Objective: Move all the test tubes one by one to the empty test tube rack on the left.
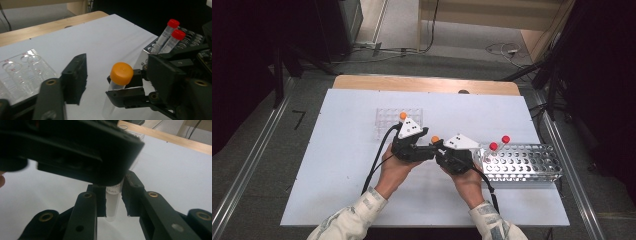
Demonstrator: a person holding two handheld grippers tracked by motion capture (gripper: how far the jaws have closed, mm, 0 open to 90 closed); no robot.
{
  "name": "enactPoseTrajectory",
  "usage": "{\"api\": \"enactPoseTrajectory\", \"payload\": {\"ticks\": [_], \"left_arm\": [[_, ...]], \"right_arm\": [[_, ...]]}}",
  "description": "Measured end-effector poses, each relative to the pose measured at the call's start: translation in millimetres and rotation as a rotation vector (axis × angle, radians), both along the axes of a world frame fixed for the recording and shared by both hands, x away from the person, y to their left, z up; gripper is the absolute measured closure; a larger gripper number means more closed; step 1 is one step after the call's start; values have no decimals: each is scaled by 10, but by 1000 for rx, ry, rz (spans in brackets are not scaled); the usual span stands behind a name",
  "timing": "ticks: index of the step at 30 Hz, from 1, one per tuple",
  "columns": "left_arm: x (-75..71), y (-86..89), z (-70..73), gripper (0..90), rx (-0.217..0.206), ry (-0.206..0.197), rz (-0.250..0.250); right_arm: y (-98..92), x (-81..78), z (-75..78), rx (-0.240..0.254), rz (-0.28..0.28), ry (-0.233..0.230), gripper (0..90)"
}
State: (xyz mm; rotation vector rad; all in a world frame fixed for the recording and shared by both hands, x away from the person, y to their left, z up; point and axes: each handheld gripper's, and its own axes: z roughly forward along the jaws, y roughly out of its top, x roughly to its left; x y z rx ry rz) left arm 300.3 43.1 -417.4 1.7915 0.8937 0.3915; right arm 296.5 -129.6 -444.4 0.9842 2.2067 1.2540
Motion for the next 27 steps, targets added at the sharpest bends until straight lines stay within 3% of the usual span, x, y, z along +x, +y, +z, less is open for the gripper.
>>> {"api": "enactPoseTrajectory", "payload": {"ticks": [8,17,23,27], "left_arm": [[3,-13,-18,592,10,8,-33],[4,-28,-30,681,25,11,-32],[-4,-24,-21,690,25,5,-30],[-9,12,4,691,16,2,-23]], "right_arm": [[5,5,-3,4,4,1,715],[-11,2,8,5,2,2,715],[-16,-7,17,5,4,2,703],[-38,-24,38,16,20,9,579]]}}
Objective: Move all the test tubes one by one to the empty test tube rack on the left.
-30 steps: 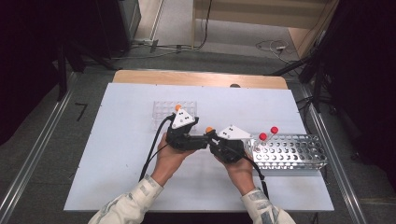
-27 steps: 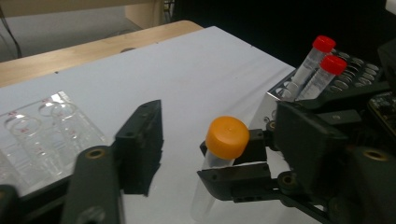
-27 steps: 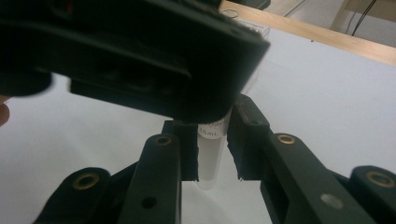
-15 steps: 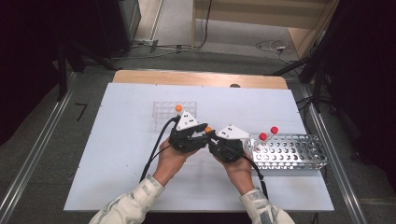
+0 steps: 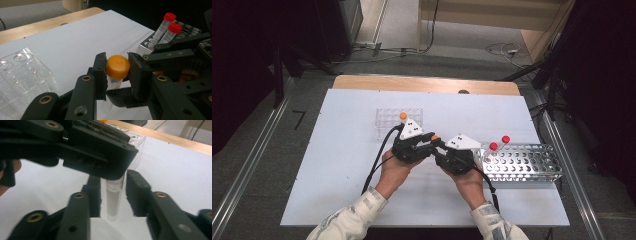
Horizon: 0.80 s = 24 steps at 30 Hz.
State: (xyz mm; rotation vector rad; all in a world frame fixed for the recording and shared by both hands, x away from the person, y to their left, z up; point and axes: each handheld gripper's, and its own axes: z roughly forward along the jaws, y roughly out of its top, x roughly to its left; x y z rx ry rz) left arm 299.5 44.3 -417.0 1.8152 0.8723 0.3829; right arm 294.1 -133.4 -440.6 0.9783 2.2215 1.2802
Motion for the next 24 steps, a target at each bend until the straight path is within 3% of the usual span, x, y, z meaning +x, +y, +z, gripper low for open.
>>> {"api": "enactPoseTrajectory", "payload": {"ticks": [8,24], "left_arm": [[17,188,92,691,-27,-6,57],[131,725,347,691,-39,-35,218]], "right_arm": [[-89,-93,77,10,13,3,428],[-385,-332,105,20,15,-26,418]]}}
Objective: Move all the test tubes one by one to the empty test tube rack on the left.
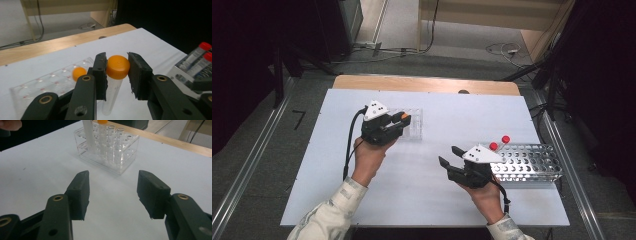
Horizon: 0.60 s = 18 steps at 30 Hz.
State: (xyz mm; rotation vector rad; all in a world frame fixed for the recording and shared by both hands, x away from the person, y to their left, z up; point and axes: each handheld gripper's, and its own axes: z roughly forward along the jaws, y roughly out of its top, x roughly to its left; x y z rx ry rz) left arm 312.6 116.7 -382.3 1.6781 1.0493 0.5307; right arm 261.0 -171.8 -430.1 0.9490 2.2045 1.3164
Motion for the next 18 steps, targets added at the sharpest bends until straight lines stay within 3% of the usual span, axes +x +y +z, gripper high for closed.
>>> {"api": "enactPoseTrajectory", "payload": {"ticks": [10,18], "left_arm": [[171,209,82,692,36,-26,99],[305,215,66,692,36,-25,125]], "right_arm": [[-91,-19,-22,1,-13,6,421],[-100,-16,-22,5,-13,6,423]]}}
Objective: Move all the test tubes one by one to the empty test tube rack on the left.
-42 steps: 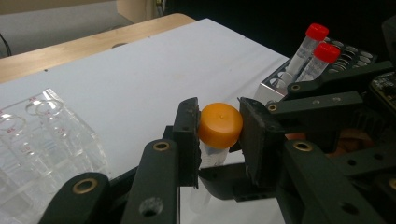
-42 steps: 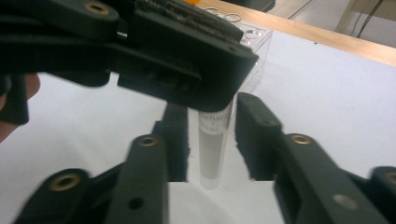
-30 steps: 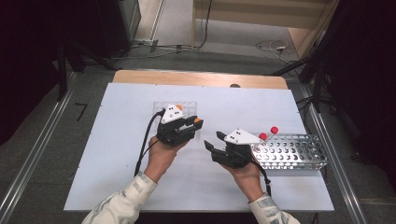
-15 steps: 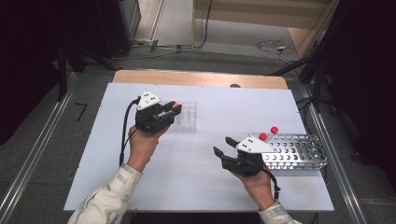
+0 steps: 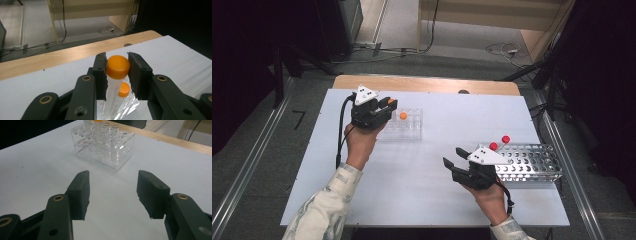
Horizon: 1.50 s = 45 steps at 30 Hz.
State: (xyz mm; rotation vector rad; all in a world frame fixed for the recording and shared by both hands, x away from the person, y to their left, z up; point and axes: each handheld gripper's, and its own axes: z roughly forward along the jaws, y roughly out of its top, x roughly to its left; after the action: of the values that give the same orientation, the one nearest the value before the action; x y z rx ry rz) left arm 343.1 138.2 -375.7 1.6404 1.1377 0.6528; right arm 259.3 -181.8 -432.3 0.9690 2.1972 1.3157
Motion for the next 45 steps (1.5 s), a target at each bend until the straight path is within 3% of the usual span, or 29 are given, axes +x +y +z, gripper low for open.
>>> {"api": "enactPoseTrajectory", "payload": {"ticks": [5,11,13,23,45], "left_arm": [[45,-31,-44,691,10,9,4],[45,-120,-130,690,68,1,4],[46,-135,-176,690,69,3,11],[43,-135,-384,686,46,25,26],[17,-86,-357,611,22,33,30]], "right_arm": [[-2,-2,2,2,0,0,425],[-9,-5,5,2,0,-2,426],[-11,-6,6,3,1,-2,426],[0,-6,-4,0,4,3,426],[-13,-21,6,5,6,4,413]]}}
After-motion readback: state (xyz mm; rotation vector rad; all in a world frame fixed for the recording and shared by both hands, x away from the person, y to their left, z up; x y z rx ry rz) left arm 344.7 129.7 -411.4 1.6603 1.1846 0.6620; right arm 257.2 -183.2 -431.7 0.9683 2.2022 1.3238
